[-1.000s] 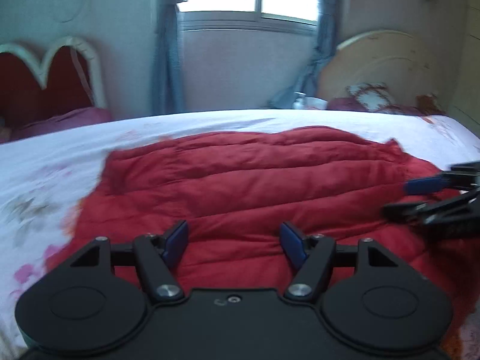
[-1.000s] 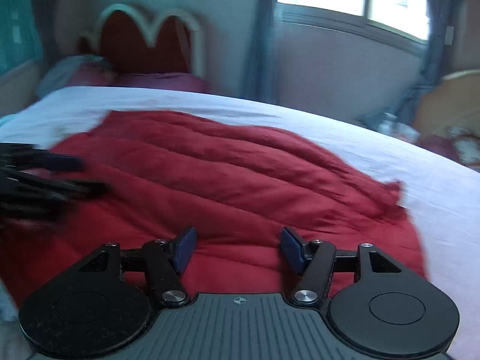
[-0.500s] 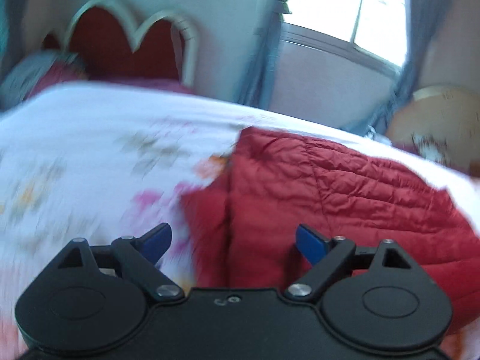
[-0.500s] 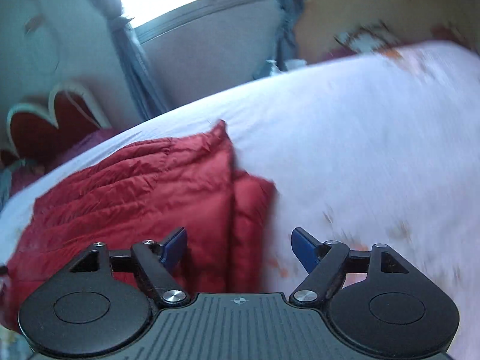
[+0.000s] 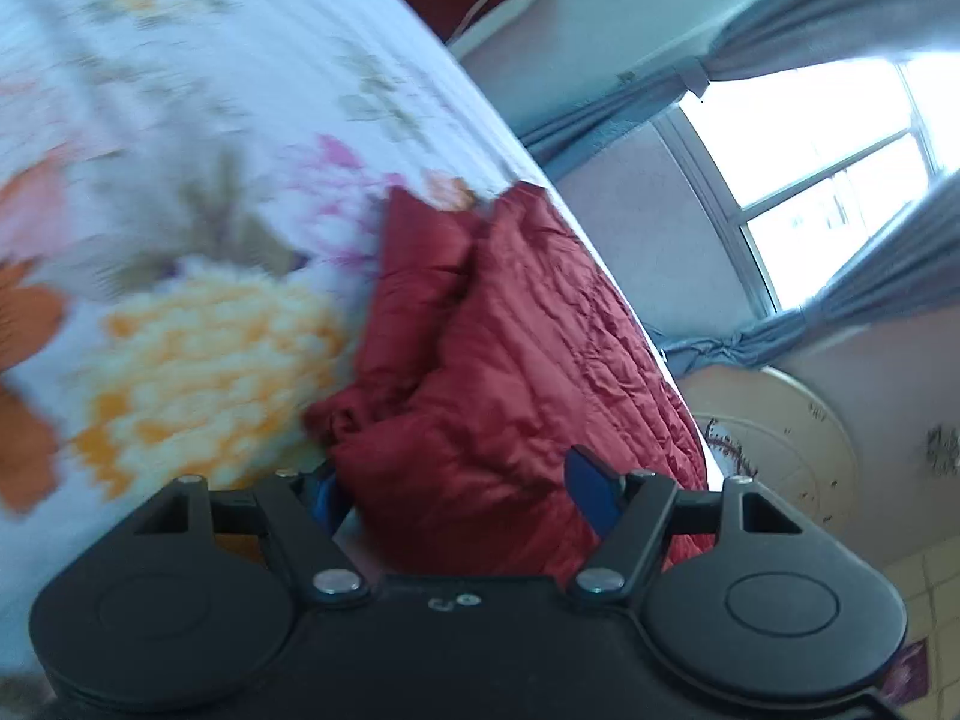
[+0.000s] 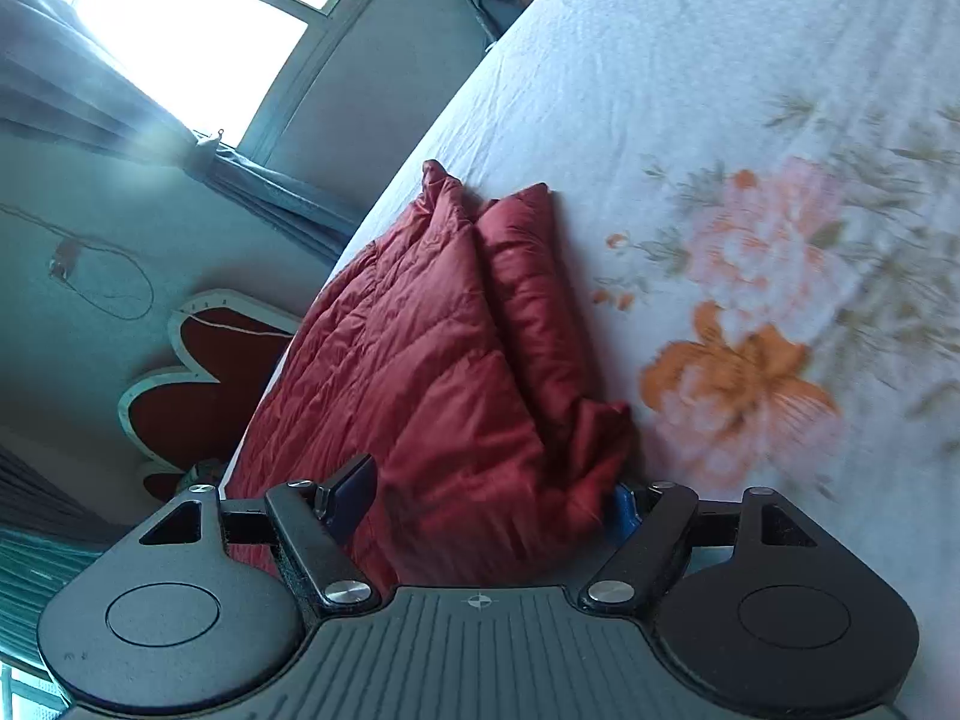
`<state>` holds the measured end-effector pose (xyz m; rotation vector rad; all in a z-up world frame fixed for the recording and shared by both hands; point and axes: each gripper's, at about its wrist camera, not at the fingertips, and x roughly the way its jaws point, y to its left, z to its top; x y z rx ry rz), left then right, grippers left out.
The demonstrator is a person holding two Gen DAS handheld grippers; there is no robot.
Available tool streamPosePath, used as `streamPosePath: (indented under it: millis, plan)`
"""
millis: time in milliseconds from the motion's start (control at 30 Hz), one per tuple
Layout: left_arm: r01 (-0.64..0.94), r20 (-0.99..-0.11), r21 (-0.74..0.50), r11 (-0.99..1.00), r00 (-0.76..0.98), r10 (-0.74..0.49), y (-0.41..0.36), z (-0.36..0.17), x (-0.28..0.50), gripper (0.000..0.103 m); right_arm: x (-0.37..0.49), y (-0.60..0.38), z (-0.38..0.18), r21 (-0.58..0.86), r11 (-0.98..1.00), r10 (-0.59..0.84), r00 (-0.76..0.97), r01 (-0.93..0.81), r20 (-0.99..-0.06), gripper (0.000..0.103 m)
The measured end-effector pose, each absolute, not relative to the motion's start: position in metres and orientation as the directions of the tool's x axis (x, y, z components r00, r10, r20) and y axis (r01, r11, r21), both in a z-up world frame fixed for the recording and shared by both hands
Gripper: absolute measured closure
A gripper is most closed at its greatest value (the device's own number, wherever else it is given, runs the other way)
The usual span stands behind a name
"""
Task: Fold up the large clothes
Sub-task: 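Grasp the folded jacket edge with the left tool while the right tool grasps beside it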
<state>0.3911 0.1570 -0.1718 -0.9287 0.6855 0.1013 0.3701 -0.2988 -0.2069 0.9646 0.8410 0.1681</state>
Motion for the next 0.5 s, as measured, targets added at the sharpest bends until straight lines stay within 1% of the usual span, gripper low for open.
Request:
streamPosePath:
  millis: [33, 67, 100, 133, 167, 200, 233, 267, 300, 367, 500]
  plan:
    - [-0.370, -0.588, -0.702, 0.608, 0.784, -0.201, 0.156, -0.176, 0.398, 0.034, 0.377, -0.295, -0.208, 0.783, 0.579, 0.477, 0.684, 0.227, -0.552, 0.028]
    - [-0.368, -0.583, -0.706, 0.605, 0.787, -0.202, 0.155, -0.181, 0.403, 0.038, 0.382, -0.292, -0.209, 0.783, 0.579, 0.474, 0.687, 0.227, -0.551, 0.031]
    - [-0.366, -0.583, -0.701, 0.613, 0.789, -0.195, 0.154, -0.183, 0.408, 0.040, 0.387, -0.289, -0.208, 0.776, 0.589, 0.475, 0.679, 0.227, -0.559, 0.052]
    - [-0.361, -0.586, -0.691, 0.626, 0.787, -0.192, 0.153, -0.183, 0.414, 0.048, 0.394, -0.285, -0.212, 0.771, 0.596, 0.485, 0.665, 0.224, -0.568, 0.060]
    - [-0.358, -0.588, -0.685, 0.635, 0.786, -0.192, 0.153, -0.183, 0.416, 0.057, 0.397, -0.282, -0.211, 0.765, 0.606, 0.482, 0.663, 0.221, -0.573, 0.063]
    - [-0.355, -0.588, -0.685, 0.636, 0.785, -0.196, 0.154, -0.183, 0.418, 0.062, 0.398, -0.280, -0.208, 0.759, 0.618, 0.481, 0.665, 0.205, -0.572, 0.071]
    - [-0.351, -0.590, -0.681, 0.642, 0.783, -0.197, 0.153, -0.182, 0.419, 0.069, 0.398, -0.278, -0.205, 0.749, 0.631, 0.475, 0.665, 0.199, -0.577, 0.076]
    - [-0.344, -0.591, -0.673, 0.655, 0.783, -0.196, 0.151, -0.179, 0.419, 0.073, 0.397, -0.277, -0.201, 0.741, 0.645, 0.469, 0.669, 0.187, -0.577, 0.078]
    - [-0.336, -0.594, -0.659, 0.673, 0.782, -0.191, 0.148, -0.176, 0.417, 0.075, 0.396, -0.276, -0.199, 0.735, 0.654, 0.465, 0.672, 0.179, -0.577, 0.081]
    - [-0.323, -0.601, -0.627, 0.709, 0.779, -0.177, 0.141, -0.167, 0.414, 0.080, 0.392, -0.276, -0.194, 0.723, 0.670, 0.456, 0.675, 0.169, -0.581, 0.083]
    - [-0.318, -0.618, -0.592, 0.741, 0.769, -0.164, 0.127, -0.158, 0.404, 0.082, 0.380, -0.278, -0.189, 0.696, 0.701, 0.439, 0.675, 0.155, -0.592, 0.083]
